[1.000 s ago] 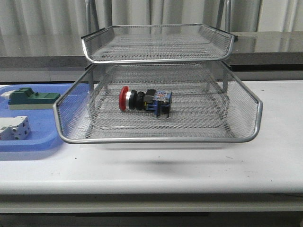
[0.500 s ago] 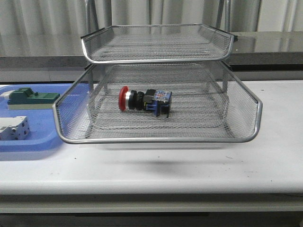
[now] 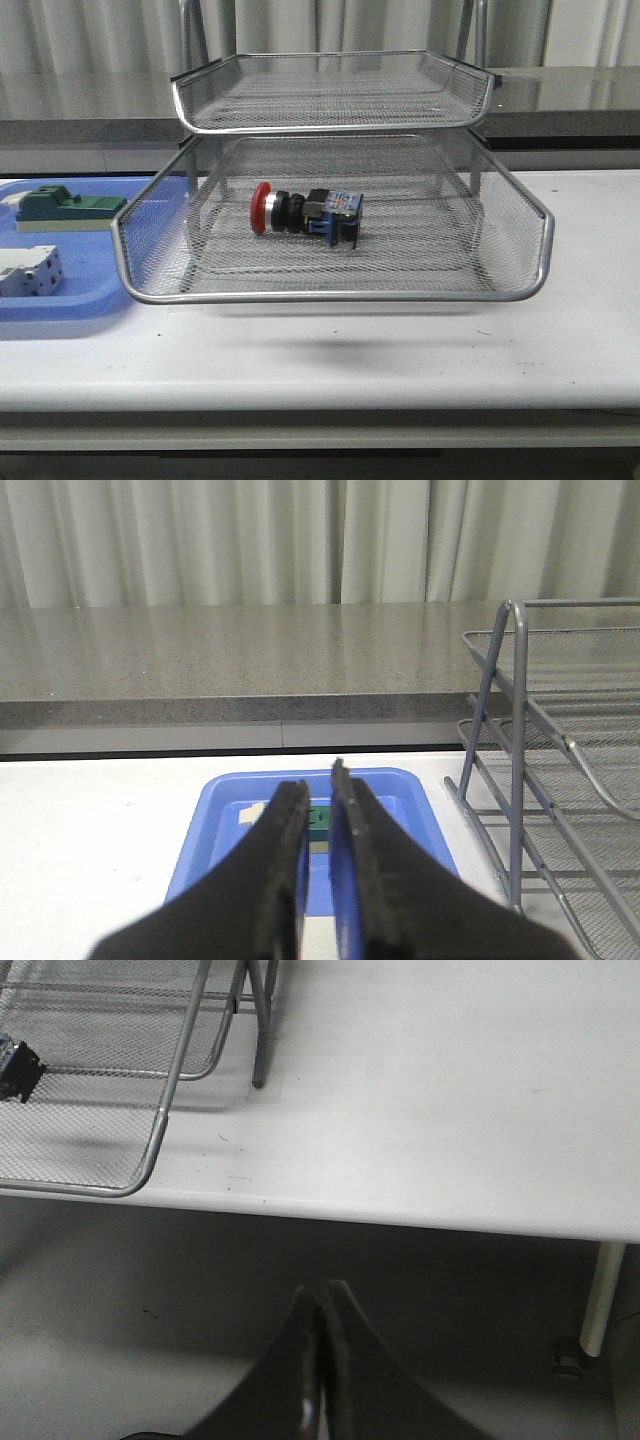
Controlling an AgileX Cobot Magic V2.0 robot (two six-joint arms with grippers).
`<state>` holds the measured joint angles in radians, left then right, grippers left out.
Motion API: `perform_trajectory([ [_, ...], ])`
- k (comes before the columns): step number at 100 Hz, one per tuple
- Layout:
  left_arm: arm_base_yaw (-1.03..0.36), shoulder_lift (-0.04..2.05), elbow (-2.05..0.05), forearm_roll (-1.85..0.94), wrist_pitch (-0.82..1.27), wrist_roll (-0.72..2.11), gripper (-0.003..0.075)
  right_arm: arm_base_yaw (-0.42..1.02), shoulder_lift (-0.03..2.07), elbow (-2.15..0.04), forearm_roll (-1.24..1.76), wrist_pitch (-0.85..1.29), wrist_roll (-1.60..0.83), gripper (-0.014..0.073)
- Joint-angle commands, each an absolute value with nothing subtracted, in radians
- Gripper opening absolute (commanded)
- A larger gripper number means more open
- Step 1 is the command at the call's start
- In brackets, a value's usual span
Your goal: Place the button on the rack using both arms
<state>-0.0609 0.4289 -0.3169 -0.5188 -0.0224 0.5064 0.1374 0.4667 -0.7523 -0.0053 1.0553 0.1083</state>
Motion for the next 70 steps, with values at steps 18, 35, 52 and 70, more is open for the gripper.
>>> perform_trajectory([
  [18,-0.058,0.43,-0.347,-0.526,-0.094,0.499,-0.002,0.138,0.473,-0.785,-0.057,0.999,0.09,-0.007],
  [35,-0.058,0.43,-0.347,-0.526,-0.094,0.499,-0.002,0.138,0.473,-0.785,-0.057,0.999,0.09,-0.007],
  [52,-0.058,0.43,-0.347,-0.526,-0.094,0.499,-0.002,0.138,0.473,-0.785,-0.055,0.994,0.09,-0.007],
  [70,-0.058,0.43,-0.347,-0.526,-0.094,0.499,-0.002,0.138,0.474,-0.785,-0.012,0.927,0.09,-0.007],
])
